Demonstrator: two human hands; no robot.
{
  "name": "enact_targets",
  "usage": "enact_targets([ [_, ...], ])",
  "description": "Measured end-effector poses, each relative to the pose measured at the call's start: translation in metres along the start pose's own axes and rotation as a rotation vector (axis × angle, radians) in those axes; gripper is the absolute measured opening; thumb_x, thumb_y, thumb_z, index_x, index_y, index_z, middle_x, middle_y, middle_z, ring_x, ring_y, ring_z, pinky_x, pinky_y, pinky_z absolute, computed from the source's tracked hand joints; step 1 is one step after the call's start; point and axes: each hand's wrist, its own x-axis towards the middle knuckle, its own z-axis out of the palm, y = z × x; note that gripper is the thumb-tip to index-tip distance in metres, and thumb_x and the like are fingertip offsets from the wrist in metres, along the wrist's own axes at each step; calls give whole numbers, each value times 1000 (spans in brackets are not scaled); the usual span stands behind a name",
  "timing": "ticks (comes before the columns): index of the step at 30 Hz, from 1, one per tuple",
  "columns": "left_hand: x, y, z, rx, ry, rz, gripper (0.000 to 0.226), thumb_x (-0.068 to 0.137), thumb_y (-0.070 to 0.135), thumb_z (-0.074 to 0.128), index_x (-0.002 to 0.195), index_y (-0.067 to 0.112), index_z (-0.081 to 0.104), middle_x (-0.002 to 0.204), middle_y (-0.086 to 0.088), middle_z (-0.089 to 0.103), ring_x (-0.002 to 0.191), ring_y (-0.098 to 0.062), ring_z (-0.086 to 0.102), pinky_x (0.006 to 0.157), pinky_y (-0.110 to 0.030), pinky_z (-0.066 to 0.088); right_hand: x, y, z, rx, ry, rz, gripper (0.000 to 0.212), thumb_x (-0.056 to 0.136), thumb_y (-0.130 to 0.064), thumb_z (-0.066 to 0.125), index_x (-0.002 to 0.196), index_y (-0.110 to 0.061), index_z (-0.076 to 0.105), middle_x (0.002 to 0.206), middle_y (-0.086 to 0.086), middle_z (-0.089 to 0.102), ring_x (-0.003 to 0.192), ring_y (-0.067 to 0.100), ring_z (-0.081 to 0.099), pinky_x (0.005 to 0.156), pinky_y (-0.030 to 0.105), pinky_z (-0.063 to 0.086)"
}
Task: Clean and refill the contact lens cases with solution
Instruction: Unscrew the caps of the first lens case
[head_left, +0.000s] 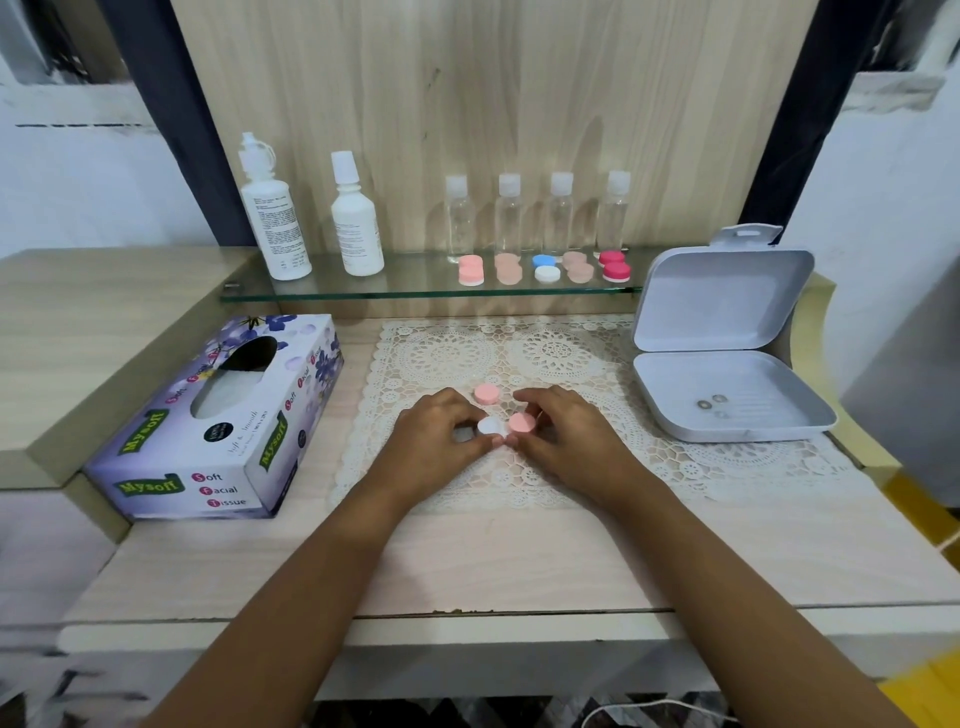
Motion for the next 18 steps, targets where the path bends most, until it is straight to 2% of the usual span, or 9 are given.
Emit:
enact_targets([
  [3, -1, 1, 0, 5, 4, 3, 26, 80, 39, 69, 99, 21, 71, 94, 14, 54, 100, -10, 52, 88, -31, 41, -1, 1, -2, 89, -26, 13, 43, 87, -20, 62, 129, -15, 53, 115, 3, 60, 110, 17, 53, 97, 32, 41],
  [5, -1, 1, 0, 9, 8, 0, 26, 80, 38, 69, 100, 21, 71, 95, 13, 55, 101, -11, 52, 89, -33, 41, -1, 3, -4, 193, -52, 48, 39, 87, -14, 61, 126, -16, 56, 115, 3, 62, 108, 16, 57, 97, 33, 44],
  [7, -1, 1, 0, 15, 3, -3, 26, 81, 39, 68, 101, 22, 70, 96, 12, 55, 101, -12, 52, 89, -34, 41, -1, 2, -6, 331, -75, 85, 35, 88, -8, 60, 122, -15, 59, 109, 2, 63, 99, 11, 60, 90, 20, 47],
  [8, -1, 1, 0, 17, 1, -3, 27, 81, 39, 68, 101, 22, 70, 97, 11, 56, 101, -12, 52, 89, -34, 41, -1, 0, -7, 417, -76, 109, 33, 88, -6, 60, 120, -13, 59, 106, 1, 63, 93, 8, 60, 82, 11, 46],
  [10, -1, 1, 0, 21, -2, -3, 27, 81, 39, 68, 102, 22, 70, 97, 10, 56, 101, -12, 52, 89, -35, 42, 2, -1, -10, 539, -27, 165, 26, 87, -4, 61, 111, -13, 61, 99, 0, 62, 84, 3, 58, 68, 3, 43],
  [14, -2, 1, 0, 28, -3, 2, 26, 81, 39, 68, 100, 23, 70, 93, 13, 53, 98, -10, 51, 86, -33, 42, 10, 4, -12, 430, 106, 253, 10, 83, -17, 68, 87, -20, 59, 87, -6, 64, 70, 5, 57, 56, 12, 45],
  [16, -2, 1, -1, 19, 0, 0, 25, 81, 39, 68, 100, 23, 70, 93, 13, 53, 98, -9, 50, 86, -32, 42, 15, 5, -12, 288, 125, 251, 10, 82, -22, 69, 85, -19, 60, 85, -11, 63, 67, 2, 56, 53, 10, 42],
  [18, -2, 1, 0, 14, 0, 0, 25, 81, 39, 68, 100, 23, 70, 93, 13, 53, 98, -9, 50, 86, -32, 41, 20, 4, -12, 152, 111, 206, 11, 82, -26, 69, 86, -20, 61, 85, -9, 63, 73, 7, 57, 58, 15, 44],
])
